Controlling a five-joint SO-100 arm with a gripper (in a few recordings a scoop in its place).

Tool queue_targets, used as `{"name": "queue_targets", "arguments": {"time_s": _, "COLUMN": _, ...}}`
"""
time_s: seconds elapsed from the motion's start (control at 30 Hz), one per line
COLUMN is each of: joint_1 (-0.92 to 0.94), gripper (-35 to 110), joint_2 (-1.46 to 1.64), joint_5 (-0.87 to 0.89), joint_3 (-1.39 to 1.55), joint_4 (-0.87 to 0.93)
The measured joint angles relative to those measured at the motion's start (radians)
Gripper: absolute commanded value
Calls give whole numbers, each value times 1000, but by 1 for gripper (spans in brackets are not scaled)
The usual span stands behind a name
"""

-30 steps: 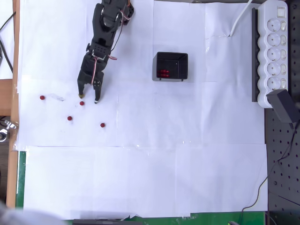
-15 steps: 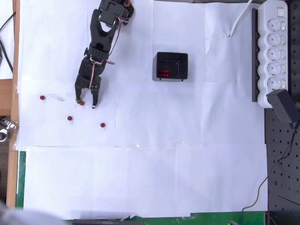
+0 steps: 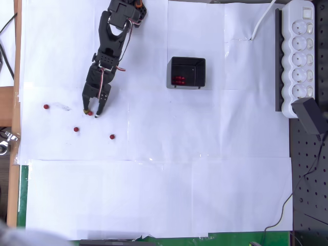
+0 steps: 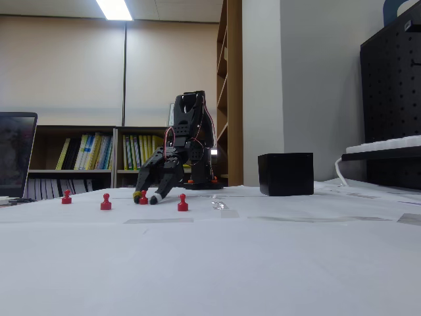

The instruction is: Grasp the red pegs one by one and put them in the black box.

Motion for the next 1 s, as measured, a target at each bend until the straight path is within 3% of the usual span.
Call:
{"name": "queue_targets", "arguments": {"time_s": 0.23, "joint_1": 0, "gripper": 0, "joint_2": -20, "joint_5": 0, "joint_3": -9, "joint_4": 26}}
{"name": "queue_targets", "arguments": {"time_s": 0.33, "joint_1": -2, "gripper": 0, "joint_2": -80, "joint_5": -29, "joint_3": 23, "joint_4": 167}}
{"name": "queue_targets", "arguments": {"time_s": 0.53, "joint_1": -75, "gripper": 0, "joint_2": -262, "joint_5": -189, "joint_3": 247, "joint_4": 882}}
{"name": "queue_targets", "arguments": {"time_s": 0.83, "joint_1": -422, "gripper": 0, "joint_2": -413, "joint_5": -428, "joint_3": 712, "joint_4": 1990}}
{"name": "queue_targets", "arguments": {"time_s": 1.0, "joint_1": -683, "gripper": 0, "joint_2": -414, "joint_5": -588, "joint_3": 922, "joint_4": 2214}}
